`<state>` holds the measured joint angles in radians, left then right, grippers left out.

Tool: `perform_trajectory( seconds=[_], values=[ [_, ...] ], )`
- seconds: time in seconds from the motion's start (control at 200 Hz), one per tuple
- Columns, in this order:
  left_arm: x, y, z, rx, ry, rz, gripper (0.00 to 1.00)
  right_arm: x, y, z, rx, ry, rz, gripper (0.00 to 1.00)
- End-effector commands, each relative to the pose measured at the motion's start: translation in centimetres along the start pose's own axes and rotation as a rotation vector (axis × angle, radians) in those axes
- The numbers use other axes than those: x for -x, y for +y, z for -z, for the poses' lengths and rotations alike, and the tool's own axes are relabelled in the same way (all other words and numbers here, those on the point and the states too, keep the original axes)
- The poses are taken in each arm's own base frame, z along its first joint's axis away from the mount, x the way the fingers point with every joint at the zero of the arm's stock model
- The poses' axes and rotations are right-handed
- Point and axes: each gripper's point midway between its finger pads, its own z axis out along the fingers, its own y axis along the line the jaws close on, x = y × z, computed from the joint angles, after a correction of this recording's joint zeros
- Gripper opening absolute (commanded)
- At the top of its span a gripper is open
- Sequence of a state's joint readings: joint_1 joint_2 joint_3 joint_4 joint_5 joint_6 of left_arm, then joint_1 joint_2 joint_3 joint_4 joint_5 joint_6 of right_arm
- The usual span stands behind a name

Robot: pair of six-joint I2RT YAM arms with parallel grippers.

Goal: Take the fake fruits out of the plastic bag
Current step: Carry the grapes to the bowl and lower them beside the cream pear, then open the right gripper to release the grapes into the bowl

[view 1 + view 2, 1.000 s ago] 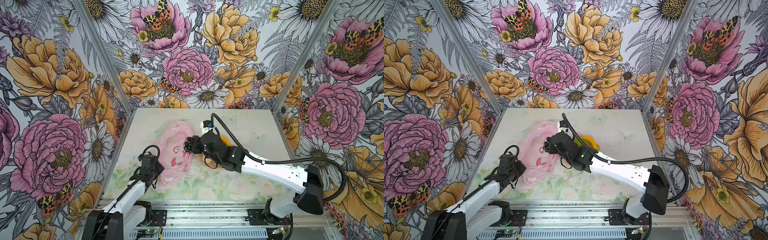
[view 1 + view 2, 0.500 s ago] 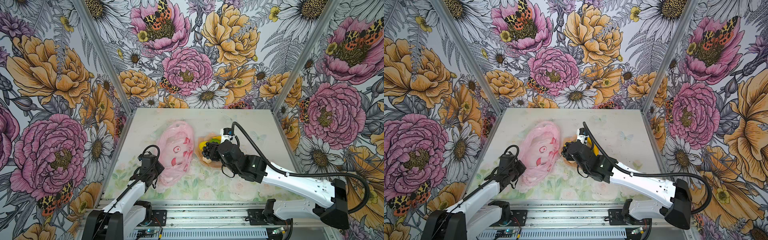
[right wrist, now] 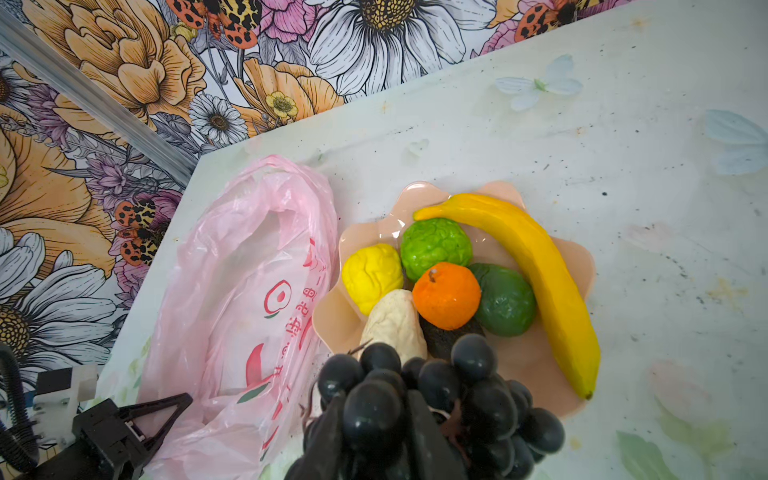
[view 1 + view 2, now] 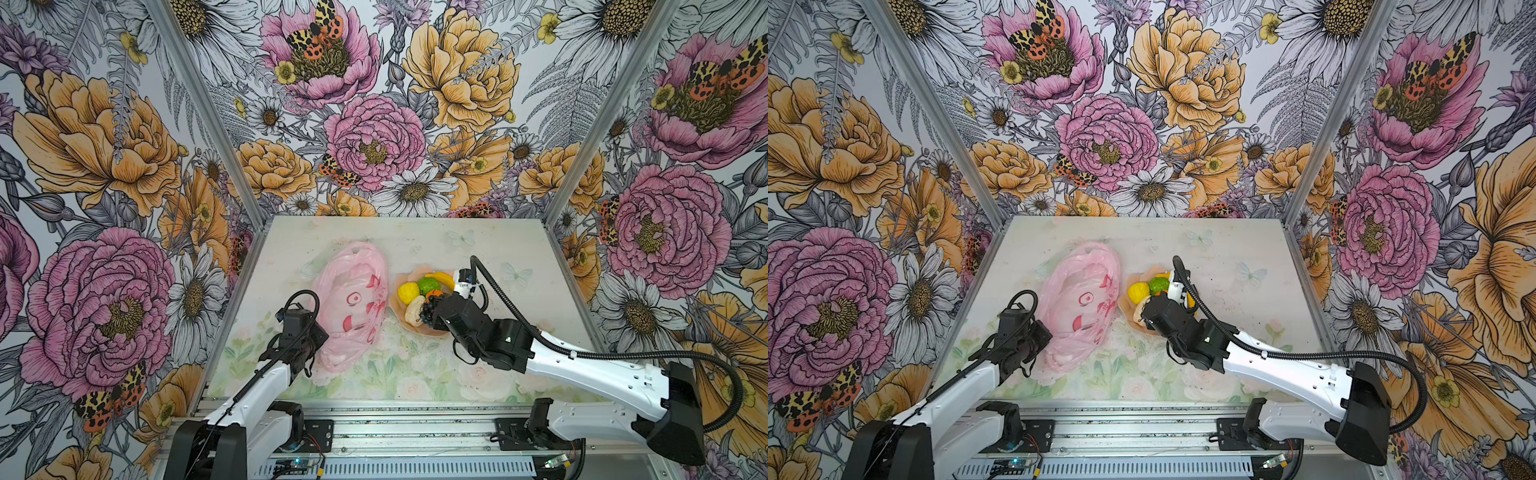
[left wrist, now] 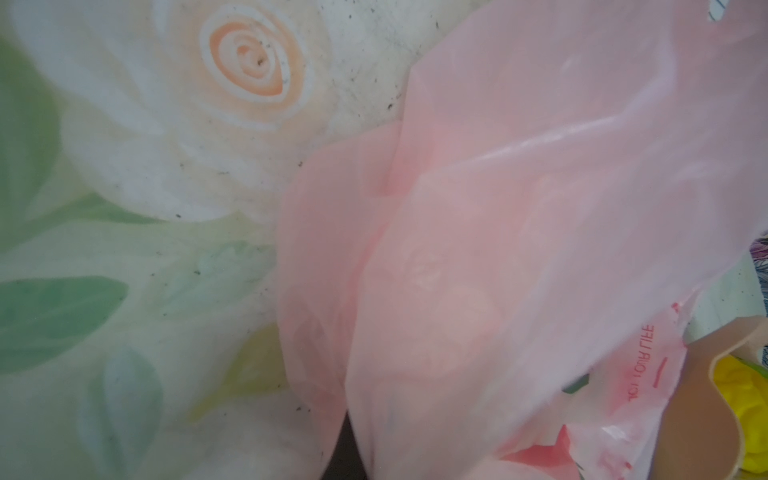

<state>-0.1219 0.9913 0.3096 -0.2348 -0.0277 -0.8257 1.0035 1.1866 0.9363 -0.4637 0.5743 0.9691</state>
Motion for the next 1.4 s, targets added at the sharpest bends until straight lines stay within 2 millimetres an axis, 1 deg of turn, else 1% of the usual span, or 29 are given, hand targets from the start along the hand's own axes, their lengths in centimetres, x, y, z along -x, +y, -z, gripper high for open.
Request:
perform_trajectory(
  seconds=[0.0,0.34,0.711,0.926,1.011,1.206,1.331,1.391],
  values=[
    [0.7,-1.1,0.2,-0.037,-0.008,-0.017,0.0,0.3,-0.8,-0.7,-0.045,-0.03,-0.017,0.26],
    [0.7,-1.2,0.2,-0.04,-0.006,-0.017,0.0,-1.1,-1.5,-2.5,-0.089,0.0,-0.015,0.28],
    [0.6,-1.1,0.2,-0.04,-0.004,-0.019,0.0,-2.3,-0.3,-4.8,-0.042,0.048,-0.066,0.32],
    [0.6,-1.1,0.2,-0.043,-0.004,-0.017,0.0,-3.1,-0.1,-6.1,-0.04,0.078,-0.081,0.34],
    [0.6,-1.1,0.2,-0.044,-0.002,-0.016,0.0,-3.4,0.0,-6.3,-0.036,0.089,-0.083,0.35],
    [0.7,-1.1,0.2,-0.044,-0.003,-0.016,0.0,-4.2,-0.5,-6.3,-0.042,0.104,-0.081,0.37],
    [0.7,-1.1,0.2,-0.044,-0.003,-0.015,0.0,-4.6,-0.9,-6.2,-0.043,0.115,-0.077,0.4],
    [0.7,-1.1,0.2,-0.044,-0.002,-0.016,0.0,-4.9,-1.0,-6.3,-0.043,0.125,-0.073,0.44]
  ],
)
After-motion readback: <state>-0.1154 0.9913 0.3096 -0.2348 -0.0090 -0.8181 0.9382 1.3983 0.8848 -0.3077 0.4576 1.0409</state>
